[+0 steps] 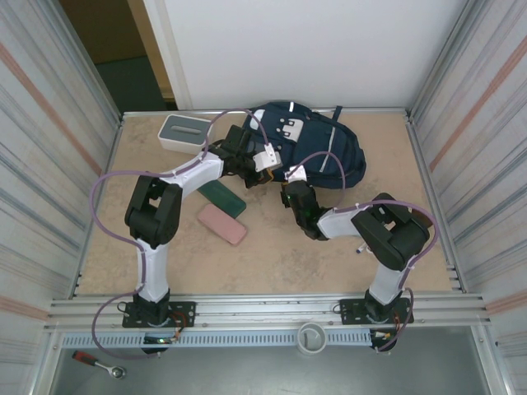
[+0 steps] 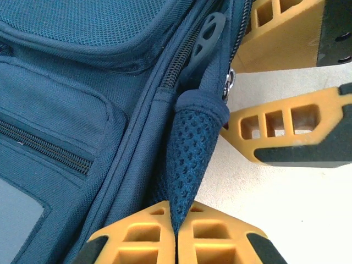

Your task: Pack books, pencil case, and school supplies into a backpack

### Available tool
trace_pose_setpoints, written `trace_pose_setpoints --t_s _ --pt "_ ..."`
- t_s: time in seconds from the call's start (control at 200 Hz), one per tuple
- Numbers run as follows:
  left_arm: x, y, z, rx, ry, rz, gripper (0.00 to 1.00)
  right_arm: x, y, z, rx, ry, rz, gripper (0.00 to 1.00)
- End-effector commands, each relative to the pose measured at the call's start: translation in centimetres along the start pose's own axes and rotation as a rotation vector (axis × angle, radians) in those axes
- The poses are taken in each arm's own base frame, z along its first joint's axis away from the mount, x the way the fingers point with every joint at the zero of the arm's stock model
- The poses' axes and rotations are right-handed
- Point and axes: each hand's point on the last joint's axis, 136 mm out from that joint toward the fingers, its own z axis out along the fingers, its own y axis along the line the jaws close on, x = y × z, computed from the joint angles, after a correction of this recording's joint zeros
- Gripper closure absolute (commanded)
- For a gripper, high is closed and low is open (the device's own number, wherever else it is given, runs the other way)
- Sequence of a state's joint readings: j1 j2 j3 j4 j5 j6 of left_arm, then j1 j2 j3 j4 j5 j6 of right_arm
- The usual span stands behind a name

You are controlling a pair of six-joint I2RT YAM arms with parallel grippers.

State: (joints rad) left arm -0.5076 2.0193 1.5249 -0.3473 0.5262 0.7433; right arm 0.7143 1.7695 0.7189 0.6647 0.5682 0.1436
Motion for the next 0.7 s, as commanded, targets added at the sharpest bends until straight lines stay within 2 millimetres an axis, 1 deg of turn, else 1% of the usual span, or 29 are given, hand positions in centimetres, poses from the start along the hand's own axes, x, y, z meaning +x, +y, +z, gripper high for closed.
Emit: trace_pose_setpoints --t_s 0.0,0.075,0.145,0.311,0.391,0.526,0.696 --pt "-4.3 -1.1 -2.0 0.03 -0.097 0.043 0.99 -2.2 -1.4 0.1 0.104 -0.061 0.021 0.79" --pt "-4.2 -1.0 -2.1 0.023 -0.091 0.049 0.99 -1.7 -2.1 -0.4 0.122 -0.053 0.007 0.93" --pt "-4.0 -0.9 -2.2 0.016 -0.079 0.057 0.99 -1.0 -2.9 -0.9 0.123 -0.039 -0.002 1.0" --pt "-3.3 -0.6 -2.1 -0.005 -0.049 0.077 0.99 1.4 -5.4 -1.7 0.099 0.029 0.016 1.0" --pt "-3.0 -0.5 -2.1 -0.01 -0.042 0.079 1.0 2.3 -6.3 -1.9 0.066 0.069 0.039 1.0" --pt "-2.8 -0.4 -2.2 -0.013 -0.04 0.079 1.0 3.3 -7.0 -2.1 -0.008 0.111 0.076 1.0" --pt "-2.6 -0.3 -2.4 -0.02 -0.037 0.084 1.0 4.2 -7.1 -2.6 -0.132 0.16 0.129 1.0"
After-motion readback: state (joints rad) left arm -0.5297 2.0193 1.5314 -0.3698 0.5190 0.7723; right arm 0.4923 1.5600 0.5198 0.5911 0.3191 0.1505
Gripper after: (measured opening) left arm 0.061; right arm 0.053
